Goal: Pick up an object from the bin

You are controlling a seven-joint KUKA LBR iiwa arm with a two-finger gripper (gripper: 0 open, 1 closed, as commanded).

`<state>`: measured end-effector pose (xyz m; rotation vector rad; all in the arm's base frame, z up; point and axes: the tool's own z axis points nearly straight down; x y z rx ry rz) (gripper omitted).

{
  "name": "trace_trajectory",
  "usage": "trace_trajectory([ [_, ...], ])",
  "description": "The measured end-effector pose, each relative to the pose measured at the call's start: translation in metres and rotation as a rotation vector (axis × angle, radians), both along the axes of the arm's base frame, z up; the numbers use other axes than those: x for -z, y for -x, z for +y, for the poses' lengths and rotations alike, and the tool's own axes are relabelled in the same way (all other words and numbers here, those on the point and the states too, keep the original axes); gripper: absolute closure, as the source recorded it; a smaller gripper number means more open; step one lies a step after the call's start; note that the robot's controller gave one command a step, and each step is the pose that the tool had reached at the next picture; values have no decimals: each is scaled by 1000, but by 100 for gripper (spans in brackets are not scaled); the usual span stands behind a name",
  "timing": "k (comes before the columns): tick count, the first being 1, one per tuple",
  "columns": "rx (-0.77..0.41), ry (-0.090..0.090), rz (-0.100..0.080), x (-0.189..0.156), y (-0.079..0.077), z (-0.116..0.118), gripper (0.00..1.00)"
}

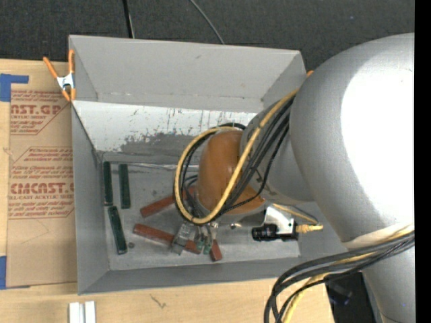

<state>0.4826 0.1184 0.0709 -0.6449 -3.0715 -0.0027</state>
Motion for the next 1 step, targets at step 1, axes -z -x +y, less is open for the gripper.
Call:
trace_trajectory([
  [1, -19, 3, 3, -59, -5, 19, 100],
])
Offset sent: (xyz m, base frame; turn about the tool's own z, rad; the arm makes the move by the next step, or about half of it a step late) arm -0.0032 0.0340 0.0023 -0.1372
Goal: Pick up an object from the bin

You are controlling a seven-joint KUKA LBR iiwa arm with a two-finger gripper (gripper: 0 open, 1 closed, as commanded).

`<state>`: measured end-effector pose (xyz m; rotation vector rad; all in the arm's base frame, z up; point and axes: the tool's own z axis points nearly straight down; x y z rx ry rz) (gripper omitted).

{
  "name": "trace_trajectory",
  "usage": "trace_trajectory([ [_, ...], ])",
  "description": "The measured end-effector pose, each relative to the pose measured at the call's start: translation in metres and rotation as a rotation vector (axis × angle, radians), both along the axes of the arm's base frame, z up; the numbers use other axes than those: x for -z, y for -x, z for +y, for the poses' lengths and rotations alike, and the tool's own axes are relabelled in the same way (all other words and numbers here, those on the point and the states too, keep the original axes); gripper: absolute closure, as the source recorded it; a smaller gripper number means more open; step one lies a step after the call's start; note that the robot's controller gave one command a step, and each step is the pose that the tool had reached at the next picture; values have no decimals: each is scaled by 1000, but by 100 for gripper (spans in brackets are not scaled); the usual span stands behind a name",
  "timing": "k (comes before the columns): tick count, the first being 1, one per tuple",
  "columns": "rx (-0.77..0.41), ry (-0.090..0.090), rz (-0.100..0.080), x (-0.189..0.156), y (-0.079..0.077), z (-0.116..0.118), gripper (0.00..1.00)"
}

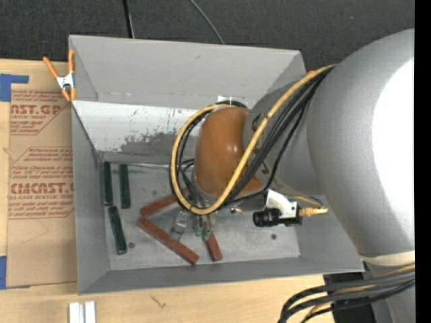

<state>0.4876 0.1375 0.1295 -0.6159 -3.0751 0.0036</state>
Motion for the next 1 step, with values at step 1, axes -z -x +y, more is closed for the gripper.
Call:
trace_trajectory([
  [1, -120, 0, -2, 60, 10, 15, 0],
])
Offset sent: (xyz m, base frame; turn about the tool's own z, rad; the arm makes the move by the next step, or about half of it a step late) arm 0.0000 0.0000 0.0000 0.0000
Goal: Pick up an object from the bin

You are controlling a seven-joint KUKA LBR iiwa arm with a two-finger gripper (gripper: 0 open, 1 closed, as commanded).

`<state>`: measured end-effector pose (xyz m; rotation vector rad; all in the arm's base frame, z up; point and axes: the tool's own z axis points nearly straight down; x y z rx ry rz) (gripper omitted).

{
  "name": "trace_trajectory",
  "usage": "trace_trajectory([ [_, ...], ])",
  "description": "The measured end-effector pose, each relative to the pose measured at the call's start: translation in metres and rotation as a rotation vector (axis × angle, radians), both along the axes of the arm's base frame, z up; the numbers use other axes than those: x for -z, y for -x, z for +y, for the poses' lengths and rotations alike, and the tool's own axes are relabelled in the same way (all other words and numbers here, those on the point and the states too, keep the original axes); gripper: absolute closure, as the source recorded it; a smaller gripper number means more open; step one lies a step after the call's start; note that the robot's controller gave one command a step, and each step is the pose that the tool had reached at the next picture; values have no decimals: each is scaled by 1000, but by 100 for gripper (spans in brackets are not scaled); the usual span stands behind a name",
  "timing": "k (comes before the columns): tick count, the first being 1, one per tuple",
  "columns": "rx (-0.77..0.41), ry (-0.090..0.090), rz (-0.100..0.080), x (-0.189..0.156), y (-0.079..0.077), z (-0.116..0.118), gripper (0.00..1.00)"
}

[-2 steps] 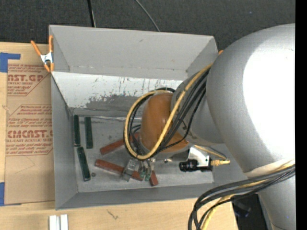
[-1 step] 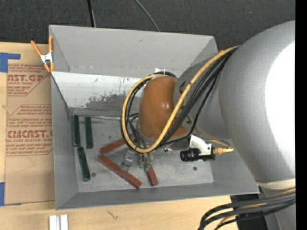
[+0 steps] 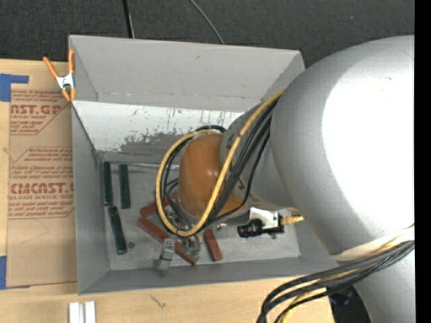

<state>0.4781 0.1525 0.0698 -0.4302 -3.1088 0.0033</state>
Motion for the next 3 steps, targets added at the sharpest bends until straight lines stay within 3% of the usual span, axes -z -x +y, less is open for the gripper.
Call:
trace_trajectory([
  [1, 2, -2, -3, -3, -1, 0, 100],
  [2, 2, -2, -3, -3, -1, 0, 100],
  [3, -14, -2, -4, -110, -13, 26, 100],
])
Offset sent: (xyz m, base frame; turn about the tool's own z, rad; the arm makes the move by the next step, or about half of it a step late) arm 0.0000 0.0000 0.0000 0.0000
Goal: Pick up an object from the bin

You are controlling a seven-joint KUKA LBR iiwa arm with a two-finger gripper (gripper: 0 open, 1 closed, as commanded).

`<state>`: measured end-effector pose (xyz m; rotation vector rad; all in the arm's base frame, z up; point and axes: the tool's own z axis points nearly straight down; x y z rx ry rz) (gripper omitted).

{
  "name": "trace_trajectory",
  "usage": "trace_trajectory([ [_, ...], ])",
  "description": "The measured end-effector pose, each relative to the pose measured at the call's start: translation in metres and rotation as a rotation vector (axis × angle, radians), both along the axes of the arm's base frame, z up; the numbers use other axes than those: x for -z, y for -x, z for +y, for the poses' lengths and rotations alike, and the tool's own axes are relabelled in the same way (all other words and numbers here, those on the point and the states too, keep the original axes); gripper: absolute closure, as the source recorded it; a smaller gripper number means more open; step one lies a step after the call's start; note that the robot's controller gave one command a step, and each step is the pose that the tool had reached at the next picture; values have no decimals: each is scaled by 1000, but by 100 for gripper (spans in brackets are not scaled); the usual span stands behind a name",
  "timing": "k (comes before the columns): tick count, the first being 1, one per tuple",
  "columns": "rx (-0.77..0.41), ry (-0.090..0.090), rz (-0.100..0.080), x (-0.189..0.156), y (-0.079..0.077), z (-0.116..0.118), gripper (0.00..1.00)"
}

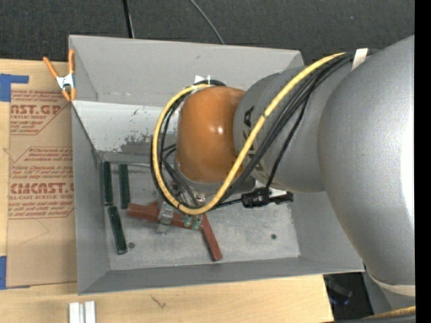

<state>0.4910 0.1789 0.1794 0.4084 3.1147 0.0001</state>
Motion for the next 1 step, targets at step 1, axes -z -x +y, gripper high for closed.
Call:
trace_trajectory([
  [1, 0, 0, 0, 0, 0, 0, 100],
])
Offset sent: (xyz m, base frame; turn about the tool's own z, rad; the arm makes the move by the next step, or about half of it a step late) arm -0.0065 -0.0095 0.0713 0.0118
